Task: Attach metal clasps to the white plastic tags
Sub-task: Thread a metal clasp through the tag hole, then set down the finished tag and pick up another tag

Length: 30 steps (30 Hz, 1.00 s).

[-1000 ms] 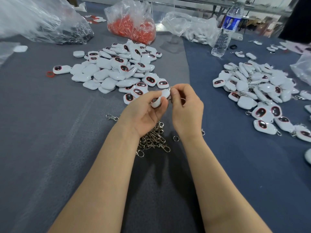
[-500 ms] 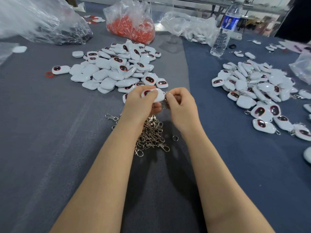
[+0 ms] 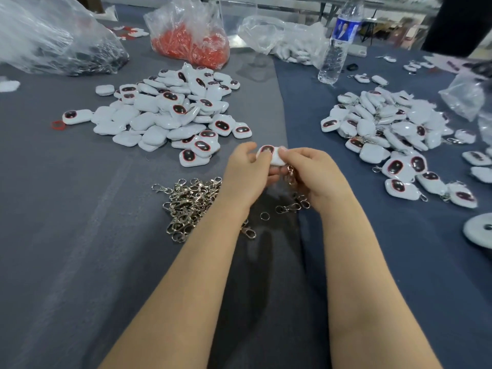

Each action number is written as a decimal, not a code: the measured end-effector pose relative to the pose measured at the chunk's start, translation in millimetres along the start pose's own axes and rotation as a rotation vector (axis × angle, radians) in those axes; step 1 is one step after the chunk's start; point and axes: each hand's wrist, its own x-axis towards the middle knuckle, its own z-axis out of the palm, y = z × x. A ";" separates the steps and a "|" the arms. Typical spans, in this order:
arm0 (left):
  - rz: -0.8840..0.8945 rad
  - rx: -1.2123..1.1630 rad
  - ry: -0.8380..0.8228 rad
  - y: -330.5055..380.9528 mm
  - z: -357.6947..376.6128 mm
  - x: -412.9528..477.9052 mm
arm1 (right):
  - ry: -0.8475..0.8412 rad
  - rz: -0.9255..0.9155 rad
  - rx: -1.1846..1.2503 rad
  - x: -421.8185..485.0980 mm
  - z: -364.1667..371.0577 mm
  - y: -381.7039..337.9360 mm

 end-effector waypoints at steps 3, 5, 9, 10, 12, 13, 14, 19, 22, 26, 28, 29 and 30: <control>0.029 0.011 -0.001 -2.4 36.1 8.4 | 0.216 0.016 0.219 0.7 -13.6 -4.0; 0.070 0.078 -0.063 -3.9 61.7 10.7 | 0.352 0.001 0.266 0.4 -30.7 -4.3; 0.097 0.207 -0.229 -9.5 117.2 7.7 | 0.575 -0.032 0.249 -2.3 -74.9 3.1; 0.080 0.222 -0.261 -10.7 130.2 5.8 | 0.623 -0.028 0.211 -1.8 -85.3 6.0; 0.046 0.273 -0.308 -13.6 151.6 3.6 | 0.705 -0.014 0.009 -1.8 -103.2 9.5; 0.027 0.297 -0.333 -15.1 159.8 2.5 | 0.719 -0.015 -0.125 -2.1 -110.0 11.2; 0.010 0.320 -0.356 -17.5 166.4 2.2 | 0.729 -0.021 -0.252 -2.5 -115.6 13.2; -0.071 0.393 -0.414 -26.1 183.0 4.0 | 0.826 -0.031 -0.567 -7.7 -125.6 23.8; -0.051 0.382 -0.407 -29.5 181.1 4.3 | 0.792 0.002 -0.619 -6.8 -125.9 28.1; -0.027 0.397 -0.369 -26.2 168.8 3.6 | 0.810 -0.001 -0.570 -6.4 -118.9 22.5; 0.001 0.374 -0.333 -20.3 157.0 3.1 | 0.806 -0.057 -0.539 -6.3 -110.4 17.2; 0.018 0.344 -0.302 -16.8 149.5 3.0 | 0.779 -0.093 -0.505 -6.4 -103.6 13.9; 0.035 0.305 -0.262 -12.9 141.2 2.7 | 0.731 -0.123 -0.459 -6.3 -94.7 10.4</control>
